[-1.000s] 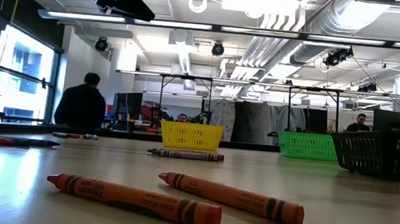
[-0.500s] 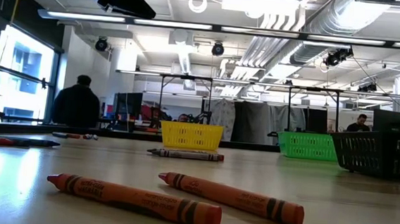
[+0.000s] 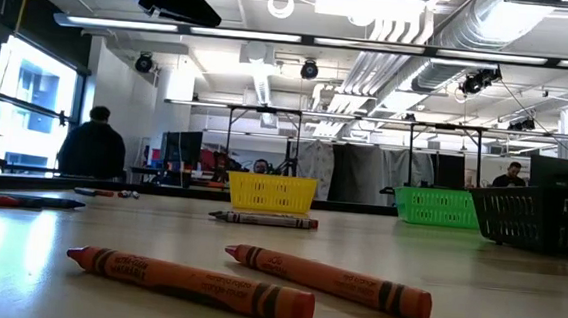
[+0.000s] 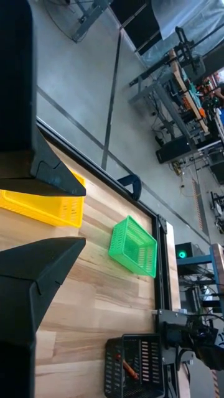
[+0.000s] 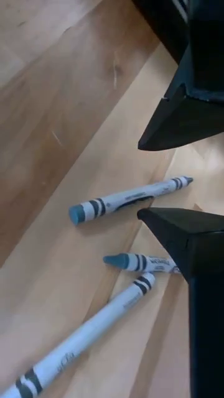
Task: Sort crayons
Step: Put the gray crayon into the green basket
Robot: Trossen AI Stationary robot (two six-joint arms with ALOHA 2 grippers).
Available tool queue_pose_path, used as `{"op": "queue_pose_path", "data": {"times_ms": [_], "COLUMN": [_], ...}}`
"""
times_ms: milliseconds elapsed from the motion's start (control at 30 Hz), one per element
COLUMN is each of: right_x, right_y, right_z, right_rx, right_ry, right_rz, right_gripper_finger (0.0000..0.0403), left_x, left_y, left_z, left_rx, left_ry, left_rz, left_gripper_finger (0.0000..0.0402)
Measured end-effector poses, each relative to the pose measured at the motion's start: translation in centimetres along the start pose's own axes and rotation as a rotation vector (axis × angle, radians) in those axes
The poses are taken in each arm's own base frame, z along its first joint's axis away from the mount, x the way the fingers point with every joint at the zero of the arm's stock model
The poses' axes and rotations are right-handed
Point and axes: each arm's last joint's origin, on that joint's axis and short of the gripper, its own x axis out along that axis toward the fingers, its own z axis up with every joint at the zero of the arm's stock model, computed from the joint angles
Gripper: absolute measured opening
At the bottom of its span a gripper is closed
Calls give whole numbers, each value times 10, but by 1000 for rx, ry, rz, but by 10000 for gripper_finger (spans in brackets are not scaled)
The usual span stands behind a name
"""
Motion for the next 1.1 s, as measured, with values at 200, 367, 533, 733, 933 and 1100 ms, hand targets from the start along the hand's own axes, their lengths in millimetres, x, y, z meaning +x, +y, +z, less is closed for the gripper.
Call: {"op": "queue_pose_path", "data": {"times_ms": [200,367,533,733,933,1100], "right_x": [11,14,14,10,-11,-37], "right_y": [-1,-1,1,0,-5,-17], "right_z": [3,4,3,2,-5,-13], "right_rx": [-15,-18,-22,-24,-13,14], "right_ry": [19,21,36,50,97,69], "right_rz": [70,85,95,113,204,315], "right_gripper_finger": [122,95,43,12,4,2], "left_x": [0,0,0,0,0,0], "left_y": [0,0,0,0,0,0], "left_z": [0,0,0,0,0,0], "left_rx": [0,0,0,0,0,0], "left_ry": [0,0,0,0,1,0], "left_rz": [0,0,0,0,0,0], "left_gripper_finger": [101,101,101,101,101,101]}}
